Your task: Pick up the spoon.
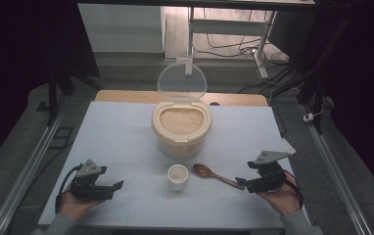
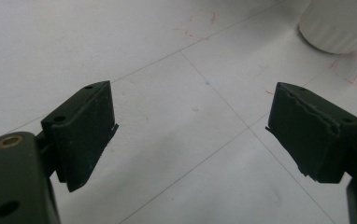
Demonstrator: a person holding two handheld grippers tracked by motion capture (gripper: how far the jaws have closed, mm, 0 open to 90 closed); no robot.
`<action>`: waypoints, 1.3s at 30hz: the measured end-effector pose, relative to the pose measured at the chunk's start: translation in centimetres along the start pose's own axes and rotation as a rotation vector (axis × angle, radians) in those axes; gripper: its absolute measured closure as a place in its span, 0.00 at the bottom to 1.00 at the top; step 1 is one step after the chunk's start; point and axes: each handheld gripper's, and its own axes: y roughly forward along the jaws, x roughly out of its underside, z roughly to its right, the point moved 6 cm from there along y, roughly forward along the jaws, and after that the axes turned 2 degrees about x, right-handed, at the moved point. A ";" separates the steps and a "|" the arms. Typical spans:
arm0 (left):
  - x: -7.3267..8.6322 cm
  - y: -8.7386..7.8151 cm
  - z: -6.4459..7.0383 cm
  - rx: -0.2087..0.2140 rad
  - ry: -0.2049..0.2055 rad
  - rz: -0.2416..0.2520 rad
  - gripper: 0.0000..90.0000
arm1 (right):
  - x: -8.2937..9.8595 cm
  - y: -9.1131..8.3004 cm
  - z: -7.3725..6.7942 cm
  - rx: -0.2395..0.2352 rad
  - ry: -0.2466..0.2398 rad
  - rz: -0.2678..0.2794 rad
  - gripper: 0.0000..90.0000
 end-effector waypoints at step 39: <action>0.5 0.7 -0.2 0.000 0.027 -0.026 0.16 | -1.0 5.4 -1.1 -0.100 -0.144 -0.418 0.47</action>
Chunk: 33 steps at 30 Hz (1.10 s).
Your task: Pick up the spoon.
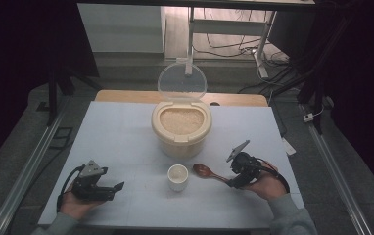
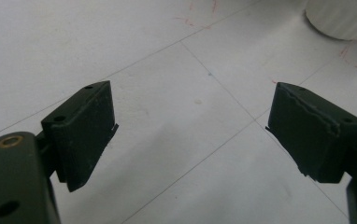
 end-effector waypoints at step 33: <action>0.3 0.1 -0.1 -0.003 0.005 -0.015 0.16 | -0.2 1.9 -0.7 -0.002 -0.093 -0.109 0.84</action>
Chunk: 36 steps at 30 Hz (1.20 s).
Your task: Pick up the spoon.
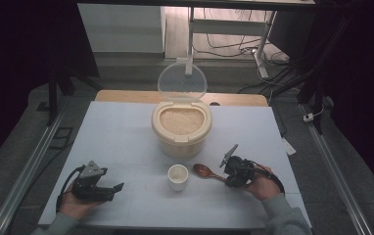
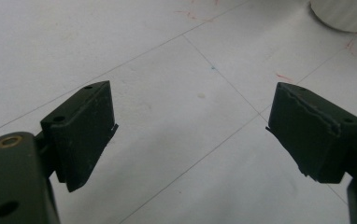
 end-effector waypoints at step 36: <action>0.2 0.1 -0.4 -0.012 0.001 -0.007 0.16 | 0.7 -3.3 0.1 -0.057 0.046 0.187 0.87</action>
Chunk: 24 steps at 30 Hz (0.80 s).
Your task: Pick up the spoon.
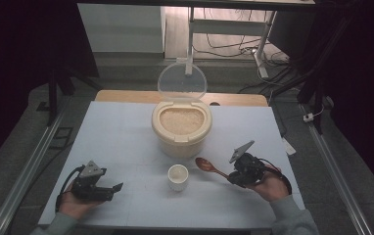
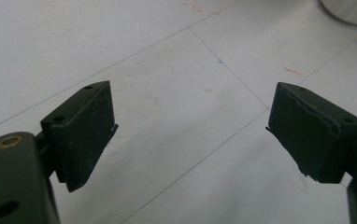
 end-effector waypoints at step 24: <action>-0.2 0.0 0.1 0.000 0.005 0.008 0.16 | -1.3 -3.4 -2.5 -0.070 -0.086 0.114 0.87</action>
